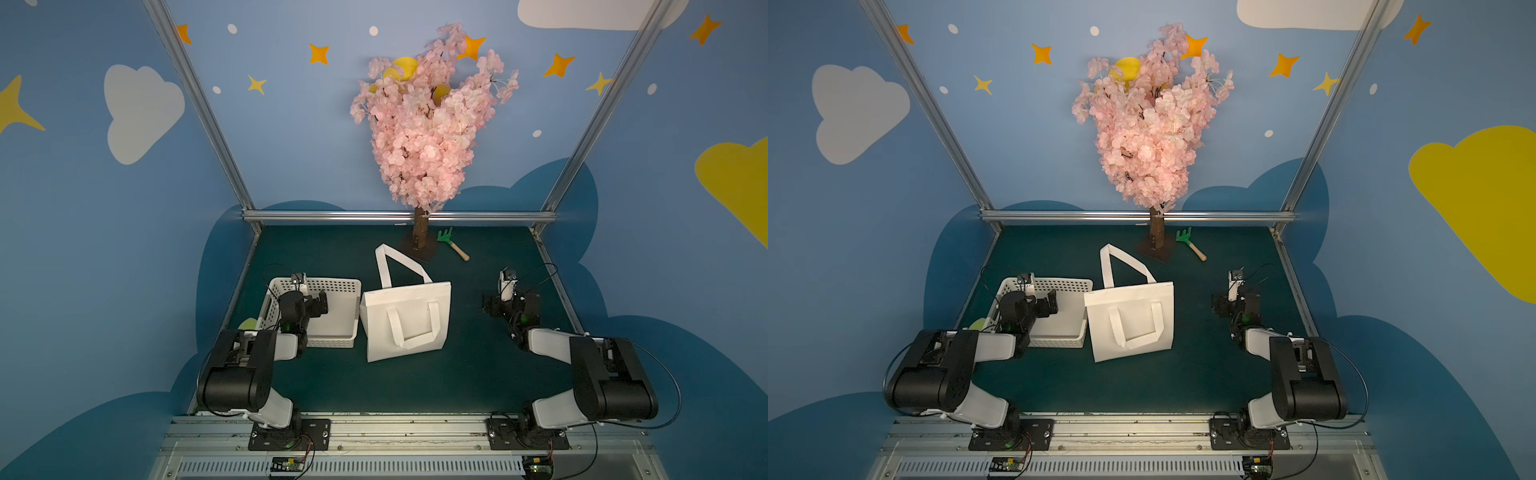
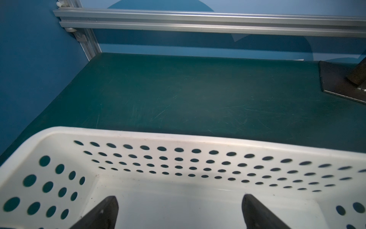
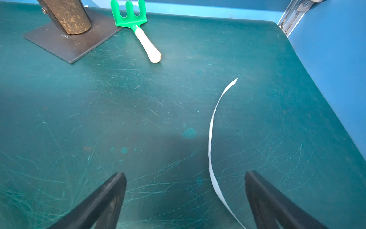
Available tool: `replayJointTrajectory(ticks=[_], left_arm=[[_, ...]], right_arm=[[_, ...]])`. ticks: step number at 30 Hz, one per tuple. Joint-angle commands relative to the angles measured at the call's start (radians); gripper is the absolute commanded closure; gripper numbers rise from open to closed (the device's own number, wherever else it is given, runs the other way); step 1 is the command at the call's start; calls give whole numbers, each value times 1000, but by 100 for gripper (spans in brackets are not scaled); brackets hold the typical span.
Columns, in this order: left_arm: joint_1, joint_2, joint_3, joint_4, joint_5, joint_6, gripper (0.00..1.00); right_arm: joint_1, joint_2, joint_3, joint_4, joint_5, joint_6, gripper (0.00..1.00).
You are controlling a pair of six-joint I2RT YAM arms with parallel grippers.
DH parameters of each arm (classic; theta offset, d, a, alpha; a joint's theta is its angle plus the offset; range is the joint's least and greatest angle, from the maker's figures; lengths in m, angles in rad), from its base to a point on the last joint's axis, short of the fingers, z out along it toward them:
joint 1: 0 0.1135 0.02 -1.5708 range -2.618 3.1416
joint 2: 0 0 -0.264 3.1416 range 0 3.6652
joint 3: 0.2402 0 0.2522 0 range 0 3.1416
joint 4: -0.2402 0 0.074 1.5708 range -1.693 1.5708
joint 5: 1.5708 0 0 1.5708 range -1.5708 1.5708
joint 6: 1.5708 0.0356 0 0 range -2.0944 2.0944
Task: Place the ice pack in the delivery bag
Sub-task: Reset both arms
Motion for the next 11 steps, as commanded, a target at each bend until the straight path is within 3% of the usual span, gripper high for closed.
replayJointTrajectory(ticks=[1,11], left_arm=[[2,-4,3,25,14,13,0],[2,-3,3,25,15,12,0]], right_arm=[[-3,0,4,31,-8,8,1],[-6,0,4,30,-11,9,1]])
